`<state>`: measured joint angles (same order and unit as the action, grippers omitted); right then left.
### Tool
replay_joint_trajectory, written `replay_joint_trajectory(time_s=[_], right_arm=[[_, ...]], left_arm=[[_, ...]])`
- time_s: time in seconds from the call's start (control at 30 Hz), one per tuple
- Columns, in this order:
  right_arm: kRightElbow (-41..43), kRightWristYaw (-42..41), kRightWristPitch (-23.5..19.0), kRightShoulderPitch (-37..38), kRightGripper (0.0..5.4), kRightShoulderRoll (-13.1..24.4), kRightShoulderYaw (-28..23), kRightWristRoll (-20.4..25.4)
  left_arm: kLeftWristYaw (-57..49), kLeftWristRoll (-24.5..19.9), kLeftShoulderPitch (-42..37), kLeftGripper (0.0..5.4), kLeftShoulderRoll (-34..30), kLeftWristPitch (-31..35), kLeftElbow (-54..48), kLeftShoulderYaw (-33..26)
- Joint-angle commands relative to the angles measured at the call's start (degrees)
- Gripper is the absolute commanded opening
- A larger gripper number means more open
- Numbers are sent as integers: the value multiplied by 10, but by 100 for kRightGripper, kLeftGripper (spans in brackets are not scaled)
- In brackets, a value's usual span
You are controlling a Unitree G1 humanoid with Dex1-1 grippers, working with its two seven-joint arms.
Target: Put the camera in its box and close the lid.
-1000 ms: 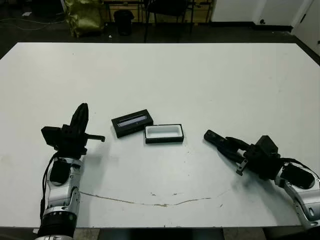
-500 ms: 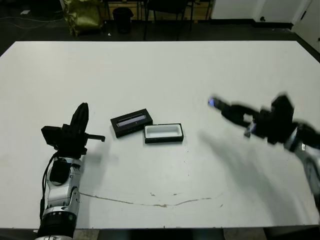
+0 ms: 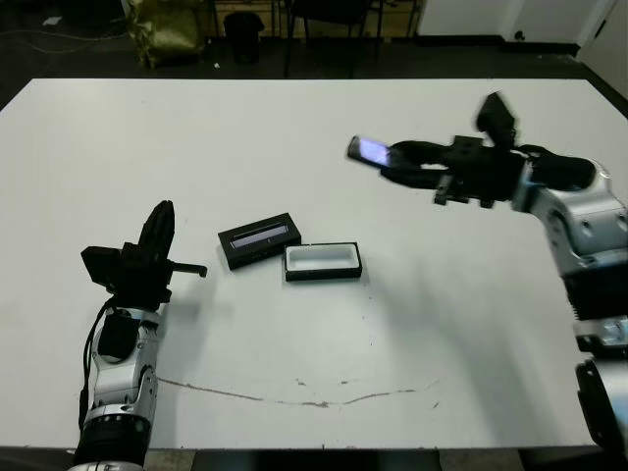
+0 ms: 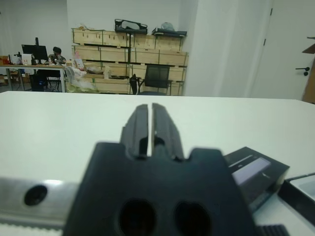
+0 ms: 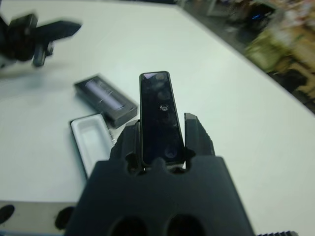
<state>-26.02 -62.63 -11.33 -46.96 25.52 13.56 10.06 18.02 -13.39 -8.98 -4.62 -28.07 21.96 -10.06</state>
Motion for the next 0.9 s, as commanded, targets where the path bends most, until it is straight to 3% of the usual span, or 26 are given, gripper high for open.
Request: replay_joint_trajectory(time_s=[0.03,0.17,0.53,0.9], right_arm=[[-42,-12,59,-13,68,-17,31,-43],[-77,-22,118,-19,68,-33,61,-87],[-86,-64,89,-25,68,-31,70,-120],[-84,-75,75,-32,68,-28,40,-103]], left_arm=[[7,-5,14,0,1,6,20,1],[4,0,11,0,2,2,22,1],[7,-3,8,0,2,-3,27,0],[6,1,10,0,1,-8,31,0]])
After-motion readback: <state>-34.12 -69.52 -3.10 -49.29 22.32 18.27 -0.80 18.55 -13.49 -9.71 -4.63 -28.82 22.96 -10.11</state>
